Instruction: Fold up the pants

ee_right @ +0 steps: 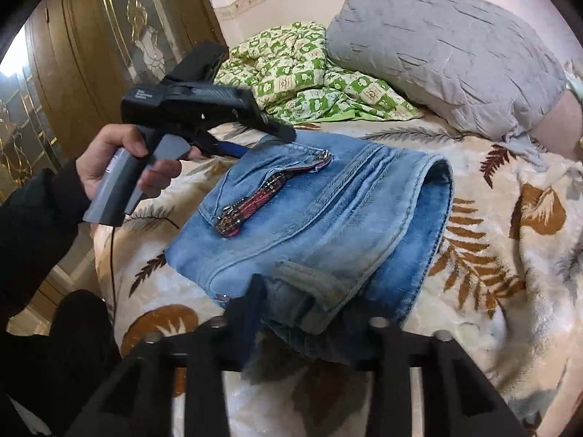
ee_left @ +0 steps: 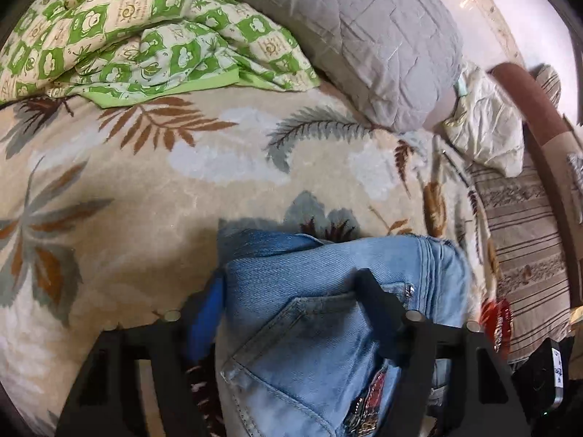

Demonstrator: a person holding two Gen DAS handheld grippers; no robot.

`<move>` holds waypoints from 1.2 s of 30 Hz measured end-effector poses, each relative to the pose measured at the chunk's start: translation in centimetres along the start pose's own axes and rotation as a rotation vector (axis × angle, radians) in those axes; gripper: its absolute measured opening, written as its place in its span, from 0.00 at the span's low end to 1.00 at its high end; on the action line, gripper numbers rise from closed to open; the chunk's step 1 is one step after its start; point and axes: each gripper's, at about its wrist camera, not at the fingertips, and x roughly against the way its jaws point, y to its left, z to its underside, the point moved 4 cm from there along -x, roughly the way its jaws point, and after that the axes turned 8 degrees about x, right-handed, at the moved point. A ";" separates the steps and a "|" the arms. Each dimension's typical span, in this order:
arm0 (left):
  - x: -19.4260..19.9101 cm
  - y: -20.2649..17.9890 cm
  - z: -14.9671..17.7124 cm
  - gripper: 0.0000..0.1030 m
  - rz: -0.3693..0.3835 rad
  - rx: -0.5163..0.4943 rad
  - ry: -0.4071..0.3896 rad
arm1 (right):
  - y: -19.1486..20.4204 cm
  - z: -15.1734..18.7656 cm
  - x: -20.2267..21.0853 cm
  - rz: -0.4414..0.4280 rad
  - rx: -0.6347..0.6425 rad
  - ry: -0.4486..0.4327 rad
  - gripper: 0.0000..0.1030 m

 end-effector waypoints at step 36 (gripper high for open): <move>6.2 -4.8 7.1 1.00 -0.434 -0.334 -0.459 | -0.1 1.7 3.8 0.135 -0.157 -0.044 0.95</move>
